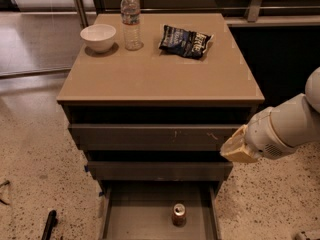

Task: Pick coke can from bottom drawer and place on counter

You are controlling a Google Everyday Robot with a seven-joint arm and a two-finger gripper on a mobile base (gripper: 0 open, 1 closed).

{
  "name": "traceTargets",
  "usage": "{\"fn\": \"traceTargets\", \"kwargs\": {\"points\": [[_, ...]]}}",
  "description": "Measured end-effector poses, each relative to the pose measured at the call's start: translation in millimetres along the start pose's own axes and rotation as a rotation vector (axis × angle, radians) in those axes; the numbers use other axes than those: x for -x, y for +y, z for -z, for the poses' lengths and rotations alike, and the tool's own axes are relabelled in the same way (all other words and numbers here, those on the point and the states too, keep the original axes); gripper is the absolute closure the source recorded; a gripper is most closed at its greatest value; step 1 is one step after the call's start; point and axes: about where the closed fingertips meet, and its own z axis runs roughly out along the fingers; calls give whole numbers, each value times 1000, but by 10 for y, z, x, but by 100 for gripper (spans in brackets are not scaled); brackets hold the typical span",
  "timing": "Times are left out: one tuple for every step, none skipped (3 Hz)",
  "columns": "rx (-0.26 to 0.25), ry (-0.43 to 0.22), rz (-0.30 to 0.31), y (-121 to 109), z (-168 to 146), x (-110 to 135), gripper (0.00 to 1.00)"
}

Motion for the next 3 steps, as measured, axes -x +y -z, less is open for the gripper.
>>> {"fn": "traceTargets", "kwargs": {"points": [[-1,1,3,7,4,-1,100],[-7,-27,3,48,-323,-187,100],[22,-85,-9,112,-1016,-480,100]]}}
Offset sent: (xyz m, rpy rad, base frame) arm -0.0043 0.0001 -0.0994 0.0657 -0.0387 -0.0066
